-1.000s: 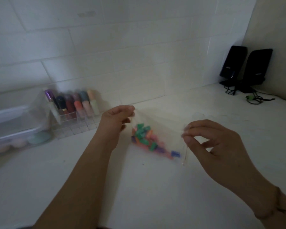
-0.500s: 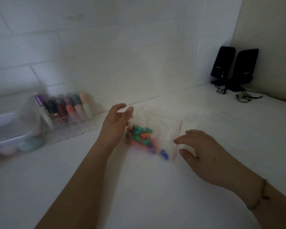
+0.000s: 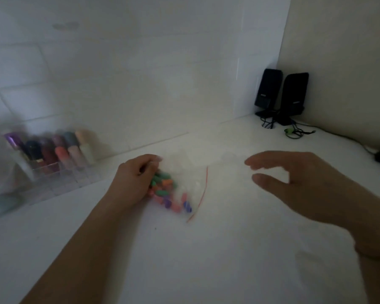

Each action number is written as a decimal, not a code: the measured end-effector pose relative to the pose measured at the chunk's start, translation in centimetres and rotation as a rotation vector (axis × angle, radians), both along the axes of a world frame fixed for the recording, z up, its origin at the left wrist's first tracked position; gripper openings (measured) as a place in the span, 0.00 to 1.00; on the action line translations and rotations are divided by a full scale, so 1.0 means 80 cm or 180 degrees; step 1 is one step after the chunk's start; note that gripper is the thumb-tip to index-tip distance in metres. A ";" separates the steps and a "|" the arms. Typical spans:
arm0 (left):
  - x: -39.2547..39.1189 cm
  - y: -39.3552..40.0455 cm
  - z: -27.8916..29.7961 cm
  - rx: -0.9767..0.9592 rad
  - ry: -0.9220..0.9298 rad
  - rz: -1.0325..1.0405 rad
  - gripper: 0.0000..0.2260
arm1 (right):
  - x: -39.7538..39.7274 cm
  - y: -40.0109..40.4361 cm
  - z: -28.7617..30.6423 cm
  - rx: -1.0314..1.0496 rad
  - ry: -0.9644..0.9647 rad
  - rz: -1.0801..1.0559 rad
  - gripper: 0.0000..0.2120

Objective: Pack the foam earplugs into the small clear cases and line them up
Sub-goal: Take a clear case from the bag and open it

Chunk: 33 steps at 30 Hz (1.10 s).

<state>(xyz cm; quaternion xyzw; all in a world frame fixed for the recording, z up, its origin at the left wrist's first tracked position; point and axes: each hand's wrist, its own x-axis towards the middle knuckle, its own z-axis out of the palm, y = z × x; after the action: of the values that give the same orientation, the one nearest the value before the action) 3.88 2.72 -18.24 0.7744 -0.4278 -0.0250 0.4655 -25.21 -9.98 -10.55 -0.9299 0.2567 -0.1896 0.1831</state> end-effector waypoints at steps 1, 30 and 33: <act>0.007 0.004 0.000 0.0046 0.0003 -0.0007 0.10 | -0.007 -0.002 0.003 -0.0137 0.0254 -0.0040 0.21; -0.011 0.000 -0.007 0.0189 -0.0719 -0.0432 0.24 | 0.102 -0.042 -0.099 -0.0670 0.1536 -0.0215 0.37; -0.013 0.001 -0.008 0.0248 -0.0867 -0.0508 0.24 | 0.125 -0.052 -0.108 -0.0752 0.1614 -0.0314 0.38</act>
<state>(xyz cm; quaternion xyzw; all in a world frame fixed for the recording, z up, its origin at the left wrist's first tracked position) 2.82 2.83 -18.88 0.7517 -0.5458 0.0268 0.3693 -15.24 -14.16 -19.15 -0.9489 0.3153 0.0118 -0.0061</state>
